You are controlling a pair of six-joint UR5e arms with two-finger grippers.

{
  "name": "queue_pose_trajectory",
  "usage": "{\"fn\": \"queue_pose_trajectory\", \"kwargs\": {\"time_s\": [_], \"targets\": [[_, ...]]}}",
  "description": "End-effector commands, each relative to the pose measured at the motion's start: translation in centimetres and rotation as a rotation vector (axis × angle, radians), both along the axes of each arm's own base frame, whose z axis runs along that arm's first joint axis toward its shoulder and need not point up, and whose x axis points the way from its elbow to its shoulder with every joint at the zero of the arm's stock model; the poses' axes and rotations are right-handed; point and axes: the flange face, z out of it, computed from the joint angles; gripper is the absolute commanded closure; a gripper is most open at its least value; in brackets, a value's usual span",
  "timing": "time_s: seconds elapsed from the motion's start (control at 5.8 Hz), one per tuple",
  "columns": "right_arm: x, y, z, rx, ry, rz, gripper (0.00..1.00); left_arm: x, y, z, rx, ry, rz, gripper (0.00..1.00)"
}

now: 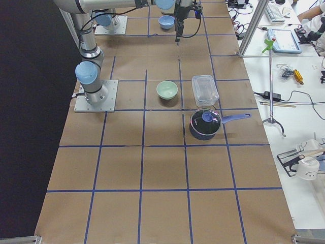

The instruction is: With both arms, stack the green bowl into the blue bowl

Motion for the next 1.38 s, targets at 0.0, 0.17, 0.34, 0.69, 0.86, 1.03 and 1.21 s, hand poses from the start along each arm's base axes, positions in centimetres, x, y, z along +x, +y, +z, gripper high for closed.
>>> {"fn": "queue_pose_trajectory", "kwargs": {"time_s": [0.0, 0.17, 0.34, 0.69, 0.86, 1.03, 1.21], "targets": [[0.1, 0.0, 0.0, 0.000, 0.001, 0.002, 0.00, 0.0, 0.0, 0.0, -0.003, -0.002, 0.000, 0.02], [0.1, 0.0, -0.1, 0.002, 0.000, 0.000, 0.00, 0.1, -0.1, 0.0, -0.003, 0.001, 0.002, 0.02], [0.2, 0.1, 0.0, 0.000, 0.000, 0.002, 0.00, 0.1, -0.1, 0.0, -0.003, 0.001, 0.000, 0.02], [0.1, 0.1, -0.2, 0.004, 0.001, 0.006, 0.00, 0.1, -0.3, -0.3, -0.005, 0.004, -0.026, 0.02], [-0.3, -0.1, -0.2, -0.001, 0.001, 0.009, 0.00, 0.1, -0.7, -1.2, 0.012, -0.008, -0.030, 0.02], [-2.8, -0.7, -0.3, 0.002, -0.006, 0.035, 0.00, 0.3, -0.8, -1.7, 0.023, -0.008, -0.028, 0.02], [-7.4, -1.5, -0.3, 0.006, -0.022, 0.043, 0.00, 0.4, -0.3, -3.6, 0.063, -0.004, -0.026, 0.02]]}}
